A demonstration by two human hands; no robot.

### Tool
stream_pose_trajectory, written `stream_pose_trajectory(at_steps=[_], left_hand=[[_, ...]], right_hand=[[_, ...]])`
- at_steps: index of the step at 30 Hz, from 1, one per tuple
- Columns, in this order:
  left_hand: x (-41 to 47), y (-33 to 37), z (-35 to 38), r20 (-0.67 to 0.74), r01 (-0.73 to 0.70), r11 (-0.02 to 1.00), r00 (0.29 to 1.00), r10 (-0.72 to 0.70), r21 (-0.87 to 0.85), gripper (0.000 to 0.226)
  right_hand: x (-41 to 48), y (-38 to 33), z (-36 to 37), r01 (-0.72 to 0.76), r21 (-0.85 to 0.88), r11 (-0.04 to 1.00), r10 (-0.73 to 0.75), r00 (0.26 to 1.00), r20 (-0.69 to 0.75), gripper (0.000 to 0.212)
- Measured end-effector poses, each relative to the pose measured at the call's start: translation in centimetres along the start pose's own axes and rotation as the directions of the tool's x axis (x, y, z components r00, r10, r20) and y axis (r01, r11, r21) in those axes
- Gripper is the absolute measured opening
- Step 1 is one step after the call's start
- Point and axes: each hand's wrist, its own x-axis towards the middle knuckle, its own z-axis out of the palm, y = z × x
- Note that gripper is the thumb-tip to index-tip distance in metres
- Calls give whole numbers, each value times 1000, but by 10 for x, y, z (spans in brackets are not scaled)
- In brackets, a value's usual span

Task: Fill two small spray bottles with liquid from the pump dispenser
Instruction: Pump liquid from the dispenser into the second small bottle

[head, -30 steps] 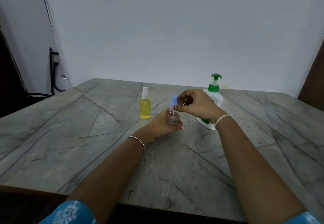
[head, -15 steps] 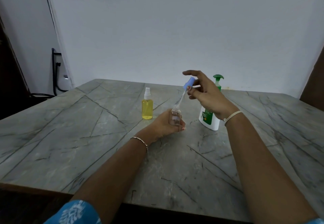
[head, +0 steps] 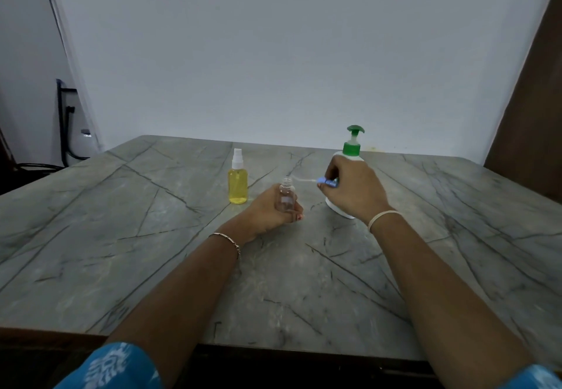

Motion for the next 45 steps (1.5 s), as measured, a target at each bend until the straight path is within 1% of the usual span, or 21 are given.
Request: stream_pose_trajectory(at_steps=[5,7,14,21,23,24,25,26,27,28,29,30,31,32,34,35,36,38,40,43,45], left_hand=[[4,-2,1,-15,16,999,1000,-16,37,42],[4,-3,1,-19,21,998,1000,-20,52,42],[5,-3,0,-21,13,997,1000,-11,74,41],[4,-2,1,-15,-24,994,1000,25,108,31],[5,-4,0,-14,-23,988,1000,25,152,34],[6,-5,-1,-14,-19,986,1000,22,168,37],[6,-5,-1,-14,-10,985,1000,13,170,39],[6,-5,-1,-11,-5,987,1000,7,161,41],[6,-5,-2,-8,-2,987,1000,3,158,43],[7,-6,-2,-7,-3,987,1000,4,161,43],[6,-6,-2,-8,1,986,1000,0,167,44],[6,-5,-2,-10,2,986,1000,0,169,44],[6,-5,-2,-14,-1,984,1000,3,176,43],[6,-4,-1,-18,-8,982,1000,11,187,41],[6,-4,-1,-24,-18,981,999,23,194,38],[6,-4,-1,-28,-20,982,999,26,186,36],[6,-5,-1,-30,-20,984,999,26,179,36],[6,-5,-2,-26,-11,985,1000,16,171,37],[7,-6,-2,-29,-5,986,1000,10,167,38],[9,-8,-2,-34,-10,988,999,15,155,39],[8,-8,-2,-35,-12,989,999,17,146,40]], right_hand=[[-10,-1,15,-24,-154,988,44,991,126,23],[-12,-3,21,-36,-171,985,63,986,155,24],[-14,-2,30,-82,-168,982,113,976,188,25],[-15,-7,20,-81,-177,981,109,982,152,31],[-14,-8,13,-87,-177,980,101,992,72,26],[-12,-9,8,-103,-155,983,104,995,-5,23],[-10,-10,3,-132,-106,986,120,986,-113,22],[-8,-9,-3,-172,-20,985,162,957,-241,21],[-5,-7,-9,-199,113,974,226,904,-363,21],[-1,-3,-13,-191,272,943,300,842,-448,19],[3,3,-16,-154,428,891,368,797,-479,16],[8,10,-18,-119,557,822,425,781,-459,17],[12,18,-18,-111,660,743,467,792,-393,24],[15,25,-17,-128,743,657,490,822,-291,35],[21,39,-13,-209,856,473,480,876,-52,54],[22,44,-10,-249,887,389,455,889,50,58],[23,49,-7,-282,902,328,423,897,126,60],[25,56,1,-334,902,273,365,904,224,60],[26,57,9,-371,899,231,318,902,291,62],[25,55,23,-392,901,184,304,895,327,61],[22,55,29,-400,897,186,294,894,338,64]])
